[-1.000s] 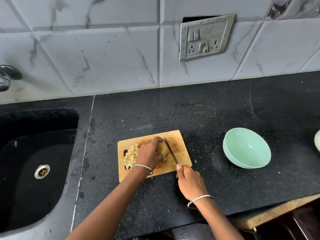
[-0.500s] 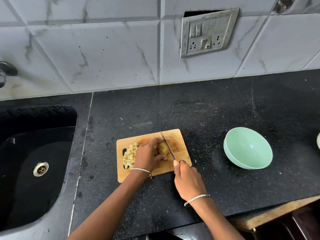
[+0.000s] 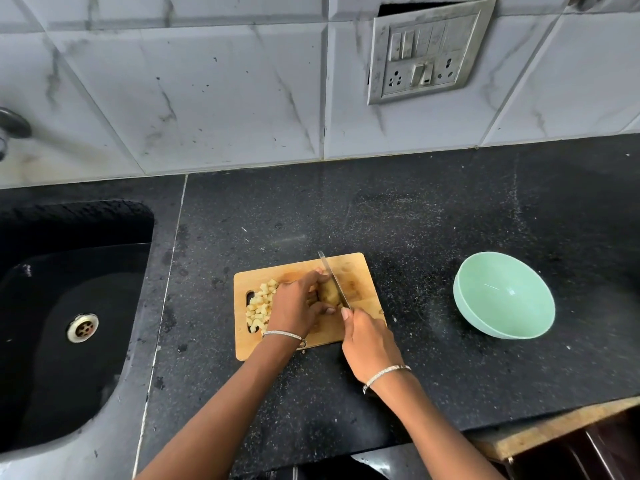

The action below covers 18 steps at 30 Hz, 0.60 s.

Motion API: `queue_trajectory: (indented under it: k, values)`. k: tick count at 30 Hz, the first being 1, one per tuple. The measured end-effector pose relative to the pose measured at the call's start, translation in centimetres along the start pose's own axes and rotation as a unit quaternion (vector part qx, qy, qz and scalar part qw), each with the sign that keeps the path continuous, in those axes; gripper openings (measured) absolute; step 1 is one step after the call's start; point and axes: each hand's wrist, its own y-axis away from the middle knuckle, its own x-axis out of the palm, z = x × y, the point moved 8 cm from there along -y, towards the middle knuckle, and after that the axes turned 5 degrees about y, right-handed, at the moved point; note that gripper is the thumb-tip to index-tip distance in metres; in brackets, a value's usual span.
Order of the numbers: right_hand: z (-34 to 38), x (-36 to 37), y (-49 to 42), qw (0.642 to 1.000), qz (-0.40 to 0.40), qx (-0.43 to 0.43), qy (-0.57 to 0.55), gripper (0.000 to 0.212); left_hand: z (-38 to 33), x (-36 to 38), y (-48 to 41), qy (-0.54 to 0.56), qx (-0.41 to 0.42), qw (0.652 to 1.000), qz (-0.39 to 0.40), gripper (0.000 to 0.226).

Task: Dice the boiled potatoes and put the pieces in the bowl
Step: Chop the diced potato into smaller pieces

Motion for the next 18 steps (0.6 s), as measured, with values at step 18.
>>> queue_trajectory:
  k: [18]
  values:
    - [-1.3, 1.3, 1.9, 0.998, -0.018, 0.008, 0.060, 0.043, -2.1, -0.2, 0.1, -0.104, 0.023, 0.994, 0.037, 0.062]
